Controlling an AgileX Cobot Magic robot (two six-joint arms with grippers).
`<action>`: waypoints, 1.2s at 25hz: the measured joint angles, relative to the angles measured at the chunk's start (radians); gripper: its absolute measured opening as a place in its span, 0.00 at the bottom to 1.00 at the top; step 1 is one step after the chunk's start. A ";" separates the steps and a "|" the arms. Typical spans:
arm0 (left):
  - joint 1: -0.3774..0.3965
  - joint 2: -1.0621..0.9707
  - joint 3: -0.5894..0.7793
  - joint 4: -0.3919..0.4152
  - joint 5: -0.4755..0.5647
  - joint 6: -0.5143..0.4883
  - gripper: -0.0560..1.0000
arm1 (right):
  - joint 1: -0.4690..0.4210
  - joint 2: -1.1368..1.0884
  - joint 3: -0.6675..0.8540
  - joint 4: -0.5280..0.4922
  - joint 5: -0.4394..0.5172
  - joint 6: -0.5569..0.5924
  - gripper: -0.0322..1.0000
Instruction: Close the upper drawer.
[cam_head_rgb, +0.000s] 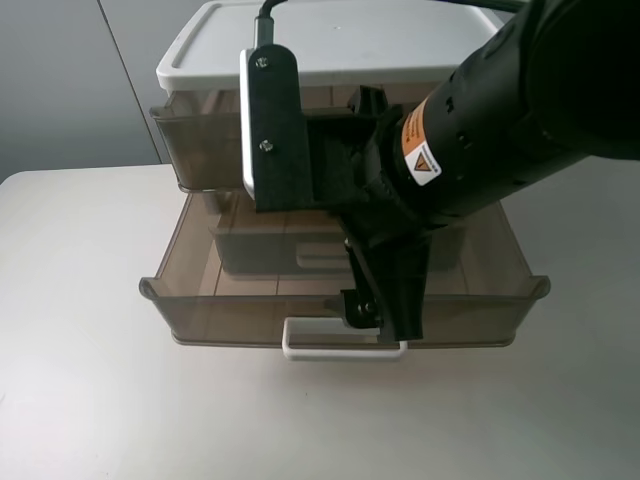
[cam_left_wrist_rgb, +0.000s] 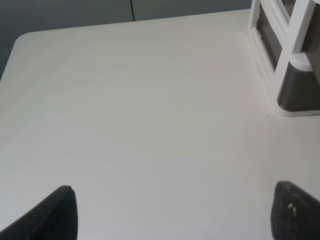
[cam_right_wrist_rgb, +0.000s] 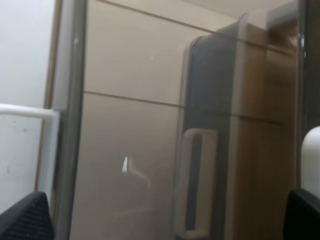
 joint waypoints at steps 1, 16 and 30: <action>0.000 0.000 0.000 0.000 0.000 0.000 0.75 | -0.006 0.001 0.000 0.000 -0.009 0.000 0.71; 0.000 0.000 0.000 0.000 0.000 0.000 0.75 | -0.012 0.001 0.000 0.022 -0.022 -0.004 0.71; 0.000 0.000 0.000 0.000 0.000 0.000 0.75 | -0.017 -0.091 0.000 0.063 -0.045 -0.005 0.71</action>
